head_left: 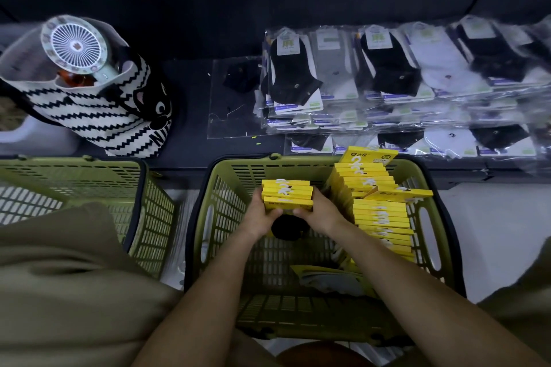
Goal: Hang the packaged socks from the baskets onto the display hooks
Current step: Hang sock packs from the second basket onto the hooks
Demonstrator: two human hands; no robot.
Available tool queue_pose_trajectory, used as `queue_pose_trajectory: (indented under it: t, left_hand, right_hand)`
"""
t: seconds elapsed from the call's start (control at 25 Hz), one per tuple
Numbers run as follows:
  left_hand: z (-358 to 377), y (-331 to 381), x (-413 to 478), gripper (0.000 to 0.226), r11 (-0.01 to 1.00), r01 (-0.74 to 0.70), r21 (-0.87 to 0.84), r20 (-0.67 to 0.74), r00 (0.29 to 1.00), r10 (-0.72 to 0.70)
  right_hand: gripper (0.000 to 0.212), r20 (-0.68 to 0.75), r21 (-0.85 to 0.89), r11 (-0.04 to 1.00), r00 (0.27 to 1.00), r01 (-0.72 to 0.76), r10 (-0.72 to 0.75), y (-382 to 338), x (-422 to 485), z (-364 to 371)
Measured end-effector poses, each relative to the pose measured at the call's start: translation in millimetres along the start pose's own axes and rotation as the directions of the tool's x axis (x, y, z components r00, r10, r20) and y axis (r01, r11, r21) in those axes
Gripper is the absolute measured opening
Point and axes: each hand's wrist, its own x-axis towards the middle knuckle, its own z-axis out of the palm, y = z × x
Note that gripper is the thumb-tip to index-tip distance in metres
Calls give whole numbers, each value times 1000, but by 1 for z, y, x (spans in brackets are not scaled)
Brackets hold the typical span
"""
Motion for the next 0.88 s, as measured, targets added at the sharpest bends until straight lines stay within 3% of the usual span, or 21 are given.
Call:
queue_pose_trajectory:
  t: [0.16,0.36,0.44,0.56,0.68,0.88]
  left_hand:
    - [-9,24,-7,65,991,-112,74,10,994,112]
    - [-24,74,-25,56,961,-268,72,5,963,268]
    - [-30,97,-35,52,933,-359,25,-12,933,360]
    - [-40,125,-47,47,889,-441,-123,-16,896,443]
    - [-52,152,-63,48,843,-490,-221,-22,867,498]
    - [-79,200,-82,47,763,-554,-333,-23,813,581]
  right_hand:
    - [56,-18,17,997,997,71,-71,-13,-7,-15]
    - [52,-56,-15,962,960,274,-274,-46,-23,-57]
    - [50,-199,21,940,923,340,-329,-58,-32,-75]
    - [56,-439,252,905,874,341,-207,-80,-51,-96]
    - [41,-477,324,868,857,376,-193,-105,-61,-115]
    - [22,-528,300,805,792,512,-307,-146,-81,-157]
